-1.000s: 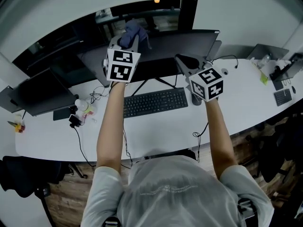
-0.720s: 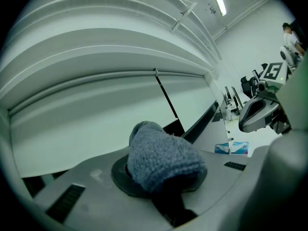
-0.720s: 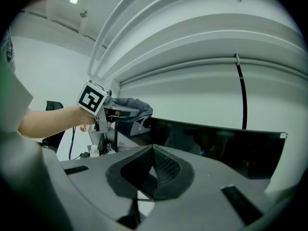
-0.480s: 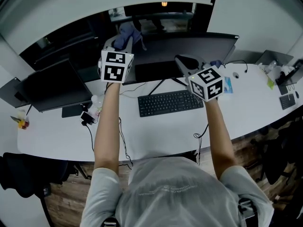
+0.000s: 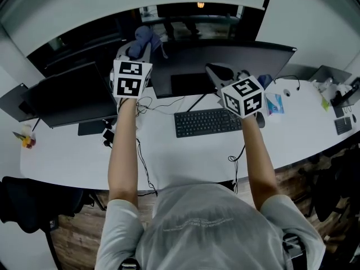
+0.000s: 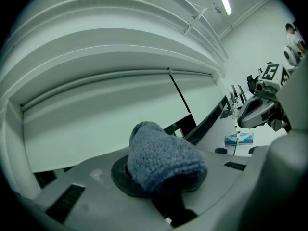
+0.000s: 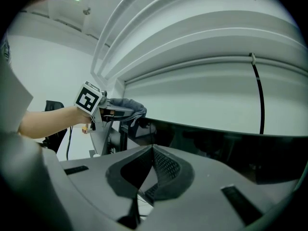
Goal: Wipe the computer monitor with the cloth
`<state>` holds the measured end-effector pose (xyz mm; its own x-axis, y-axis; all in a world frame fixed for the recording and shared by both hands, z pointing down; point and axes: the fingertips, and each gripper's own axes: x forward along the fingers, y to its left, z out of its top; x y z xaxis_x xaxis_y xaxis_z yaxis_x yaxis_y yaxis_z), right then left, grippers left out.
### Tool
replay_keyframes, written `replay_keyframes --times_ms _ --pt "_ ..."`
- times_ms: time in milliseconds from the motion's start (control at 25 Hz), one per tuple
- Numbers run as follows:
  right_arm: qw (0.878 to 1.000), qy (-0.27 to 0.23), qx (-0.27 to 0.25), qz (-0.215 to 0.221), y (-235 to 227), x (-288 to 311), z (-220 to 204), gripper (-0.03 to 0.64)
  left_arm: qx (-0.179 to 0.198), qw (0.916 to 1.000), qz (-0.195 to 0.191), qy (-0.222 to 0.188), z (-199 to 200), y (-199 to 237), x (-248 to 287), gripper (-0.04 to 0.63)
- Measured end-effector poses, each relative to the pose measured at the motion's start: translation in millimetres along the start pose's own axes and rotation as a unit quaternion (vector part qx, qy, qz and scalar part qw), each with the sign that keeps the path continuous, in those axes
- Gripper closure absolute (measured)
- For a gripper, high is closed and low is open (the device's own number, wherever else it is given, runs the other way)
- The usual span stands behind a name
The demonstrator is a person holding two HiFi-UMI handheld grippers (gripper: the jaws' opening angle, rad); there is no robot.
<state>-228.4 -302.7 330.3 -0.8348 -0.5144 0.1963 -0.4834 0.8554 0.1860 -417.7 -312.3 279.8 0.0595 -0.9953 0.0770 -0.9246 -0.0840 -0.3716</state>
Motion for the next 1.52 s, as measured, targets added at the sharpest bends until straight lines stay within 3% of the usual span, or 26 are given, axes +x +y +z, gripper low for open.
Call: replay_keyframes --times_ms 120,280,520,800,1160,1520 --pt "1.0 0.0 -0.002 0.007 8.0 9.0 1.0 0.615 -0.005 0.9998 0.018 0.008 -9.2 17.7 -8.7 0.545" --pt "1.0 0.001 0.001 0.012 14.0 15.1 -0.3 0.615 0.023 0.9982 0.032 0.045 -34.1 29.1 -12.3 0.546" --pt "1.0 0.007 0.013 0.012 16.5 18.1 -9.9 0.615 -0.005 0.9989 -0.002 0.047 -54.1 17.4 -14.4 0.546" --pt "0.999 0.012 0.024 0.019 21.6 20.4 -23.2 0.615 0.027 0.9969 -0.014 0.073 -72.9 -1.2 -12.9 0.546" --pt "0.999 0.03 0.03 0.018 16.7 13.5 -44.2 0.615 -0.03 0.9955 -0.019 0.088 -97.4 -14.4 -7.6 0.546" --pt "0.998 0.052 0.038 0.028 20.6 19.0 -70.0 0.615 -0.1 0.9867 -0.019 0.127 -161.5 -36.7 3.7 0.546"
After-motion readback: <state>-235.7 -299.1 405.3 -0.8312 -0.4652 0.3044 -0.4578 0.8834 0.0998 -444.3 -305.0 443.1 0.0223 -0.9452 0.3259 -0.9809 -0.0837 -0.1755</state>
